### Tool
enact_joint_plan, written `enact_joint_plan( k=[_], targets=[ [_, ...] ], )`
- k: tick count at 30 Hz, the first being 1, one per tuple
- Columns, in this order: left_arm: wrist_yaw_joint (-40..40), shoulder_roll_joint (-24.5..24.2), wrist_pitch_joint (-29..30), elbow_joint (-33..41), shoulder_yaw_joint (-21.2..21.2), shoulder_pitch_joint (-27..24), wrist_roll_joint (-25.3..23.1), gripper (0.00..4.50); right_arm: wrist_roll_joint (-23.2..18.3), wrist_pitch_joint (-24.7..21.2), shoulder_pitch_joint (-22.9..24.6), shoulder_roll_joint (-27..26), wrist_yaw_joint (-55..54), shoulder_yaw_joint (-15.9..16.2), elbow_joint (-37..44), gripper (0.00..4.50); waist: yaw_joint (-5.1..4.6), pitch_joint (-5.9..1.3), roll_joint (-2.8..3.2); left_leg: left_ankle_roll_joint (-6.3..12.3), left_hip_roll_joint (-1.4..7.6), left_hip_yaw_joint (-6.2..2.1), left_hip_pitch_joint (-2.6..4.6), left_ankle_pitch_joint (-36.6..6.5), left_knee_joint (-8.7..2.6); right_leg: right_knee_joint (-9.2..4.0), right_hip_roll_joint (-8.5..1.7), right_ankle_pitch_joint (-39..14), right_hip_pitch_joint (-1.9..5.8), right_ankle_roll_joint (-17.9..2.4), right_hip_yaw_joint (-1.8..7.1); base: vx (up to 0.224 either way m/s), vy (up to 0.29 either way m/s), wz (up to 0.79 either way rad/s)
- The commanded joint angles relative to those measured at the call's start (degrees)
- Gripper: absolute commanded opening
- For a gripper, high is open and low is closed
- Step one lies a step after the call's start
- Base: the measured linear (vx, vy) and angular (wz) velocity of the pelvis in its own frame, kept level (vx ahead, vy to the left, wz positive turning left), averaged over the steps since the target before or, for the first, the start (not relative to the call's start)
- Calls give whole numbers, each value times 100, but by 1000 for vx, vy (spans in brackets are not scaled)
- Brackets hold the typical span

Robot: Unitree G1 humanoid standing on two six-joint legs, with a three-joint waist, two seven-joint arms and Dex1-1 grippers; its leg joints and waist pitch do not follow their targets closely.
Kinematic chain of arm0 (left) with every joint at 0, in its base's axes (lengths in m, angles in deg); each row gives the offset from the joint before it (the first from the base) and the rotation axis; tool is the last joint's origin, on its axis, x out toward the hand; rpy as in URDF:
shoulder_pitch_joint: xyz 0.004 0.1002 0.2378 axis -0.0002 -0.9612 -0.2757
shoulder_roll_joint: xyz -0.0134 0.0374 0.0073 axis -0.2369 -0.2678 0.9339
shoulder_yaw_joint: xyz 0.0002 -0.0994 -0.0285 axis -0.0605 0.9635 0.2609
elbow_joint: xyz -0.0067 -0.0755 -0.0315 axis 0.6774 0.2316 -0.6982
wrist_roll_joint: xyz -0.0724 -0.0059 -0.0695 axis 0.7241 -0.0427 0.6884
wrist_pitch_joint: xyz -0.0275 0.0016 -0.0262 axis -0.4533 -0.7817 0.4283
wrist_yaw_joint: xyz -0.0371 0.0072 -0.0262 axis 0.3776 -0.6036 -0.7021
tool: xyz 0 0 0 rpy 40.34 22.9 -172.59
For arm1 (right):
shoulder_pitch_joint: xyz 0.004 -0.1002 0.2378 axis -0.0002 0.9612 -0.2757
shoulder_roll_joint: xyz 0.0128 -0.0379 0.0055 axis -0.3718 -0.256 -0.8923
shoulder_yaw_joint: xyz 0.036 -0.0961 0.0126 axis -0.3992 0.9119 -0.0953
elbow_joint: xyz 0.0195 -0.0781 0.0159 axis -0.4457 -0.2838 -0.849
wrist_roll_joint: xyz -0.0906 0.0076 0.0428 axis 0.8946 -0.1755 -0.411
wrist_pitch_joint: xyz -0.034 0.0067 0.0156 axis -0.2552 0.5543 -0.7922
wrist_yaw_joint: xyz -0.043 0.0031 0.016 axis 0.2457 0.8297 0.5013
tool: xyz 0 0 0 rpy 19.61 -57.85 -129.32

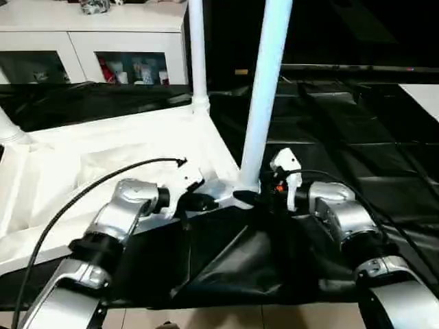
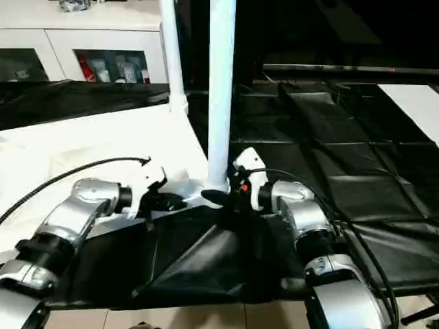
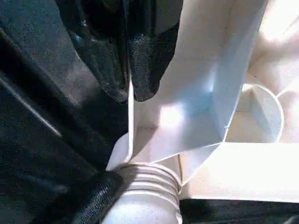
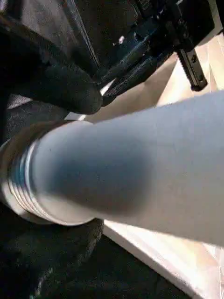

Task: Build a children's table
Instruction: Rotate leg to tighten

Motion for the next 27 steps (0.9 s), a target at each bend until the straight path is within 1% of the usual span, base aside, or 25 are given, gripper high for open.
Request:
enact_joint_plan(
  k=[1,2,3,8,11,12,13,14,15,16,17,18,19,20,21,22,23,24,25,26,27],
  targets=[
    [171,129,-161,213,122,-41,390,0,-100,-21,48,-105,240,74,206,329,12,-381,-100,340,147,-1,31,-1213,-332,-454,-352,-1739,304,-1026,284,0,0,0],
    [181,122,-159,218,118,-46,391,0,-100,-28,51,-106,257,72,208,329,12,-380,-96,337,147,-1,31,-1220,-333,-455,-352,-1756,302,-1019,284,0,0,0],
    [200,104,-164,223,110,-59,392,0,-107,-53,69,-110,321,77,223,312,15,-380,-99,326,151,-2,30,-1228,-334,-456,-353,-1771,303,-1008,284,0,0,0],
    [194,85,-147,250,118,-99,362,0,-111,-74,148,-122,338,122,251,278,27,-380,-97,312,150,-4,33,-1232,-340,-458,-353,-1787,301,-982,287,0,0,0],
    [-105,186,-147,76,123,-4,219,0,-17,-48,170,-235,-129,45,88,275,23,-377,-92,288,149,-8,35,-1258,-344,-464,-354,-1842,297,-959,287,0,0,0],
    [-266,249,-132,-12,147,55,177,0,64,-23,151,-283,-422,16,-7,273,10,-371,-93,244,137,-10,44,-1274,-352,-476,-348,-1911,285,-937,286,0,0,0],
    [-691,423,-69,-252,201,223,75,0,263,39,81,-424,-1268,-68,-276,272,5,-370,-76,206,134,-14,44,-1272,-354,-480,-353,-1939,282,-927,290,0,0,0],
    [-871,501,-35,-355,218,296,28,0,336,60,51,-489,-1646,-107,-390,272,-17,-360,-79,171,128,-8,53,-1320,-361,-499,-347,-2012,269,-916,291,0,0,0],
    [-1038,571,-27,-457,214,367,-32,0,336,-1,16,-570,-2012,-191,-487,272,-30,-363,-87,94,120,-21,64,-1391,-366,-513,-359,-2162,283,-869,283,0,0,0],
    [-1139,614,-24,-517,211,408,-71,0,328,-56,0,-622,-2239,-247,-533,272,-49,-364,-82,74,118,-23,72,-1434,-366,-525,-366,-2244,276,-848,288,0,0,0],
    [-1410,709,50,-654,242,500,-125,0,267,-137,-28,-729,-2551,-358,-583,272,-57,-359,-52,62,116,-28,74,-1460,-368,-527,-361,-2269,268,-838,287,0,0,0],
    [-1715,832,137,-811,281,612,-167,0,219,-215,-62,-862,-2944,-472,-635,272,-81,-361,-64,63,100,-20,81,-1528,-366,-553,-345,-2327,266,-777,290,0,0,0],
    [-1715,832,137,-811,281,612,-167,0,219,-215,-62,-862,-2944,-472,-635,272,-81,-361,-64,63,100,-20,81,-1528,-366,-553,-345,-2327,266,-777,290,0,0,0],
    [-2301,1111,298,-1119,337,855,-228,0,155,-336,-183,-1170,-3778,-664,-793,272,-90,-359,-27,55,100,-19,72,-1498,-369,-559,-337,-2252,257,-777,297,0,0,0],
    [-2429,1199,325,-1200,331,929,-241,0,133,-356,-242,-1283,-4074,-727,-865,272,-74,-367,-28,24,103,-20,104,-1501,-366,-562,-343,-2238,238,-783,300,0,0,0],
    [-2561,1285,327,-1285,328,1004,-269,0,75,-360,-340,-1424,-4348,-820,-977,272,-87,-378,-23,-1,98,-35,77,-1489,-370,-535,-341,-2122,279,-821,288,0,0,0],
    [-2561,1285,327,-1285,328,1004,-269,0,75,-360,-340,-1424,-4348,-820,-977,272,-77,-385,-29,20,103,-34,67,-1471,-368,-531,-349,-2012,283,-827,286,0,0,0],
    [-2553,1376,297,-1349,328,1065,-291,0,83,-225,-452,-1575,-4372,-802,-1041,272,-75,-395,-35,64,99,-30,51,-1441,-360,-518,-348,-1870,296,-845,286,0,0,0],
    [-2553,1376,297,-1349,328,1065,-291,0,83,-225,-452,-1575,-4372,-802,-1041,272,-72,-401,-32,78,98,-29,52,-1397,-356,-509,-346,-1782,295,-860,288,0,0,0],
    [-2488,1406,245,-1358,313,1082,-306,0,167,-94,-490,-1643,-4181,-670,-1009,272,-70,-394,-35,122,95,-22,44,-1381,-353,-500,-337,-1667,297,-897,286,0,0,0],
    [-2416,1392,206,-1341,293,1070,-303,0,209,-23,-472,-1653,-3992,-592,-940,272,-66,-394,-59,138,98,-22,37,-1373,-354,-498,-343,-1647,308,-900,284,0,0,0]
  ],
)
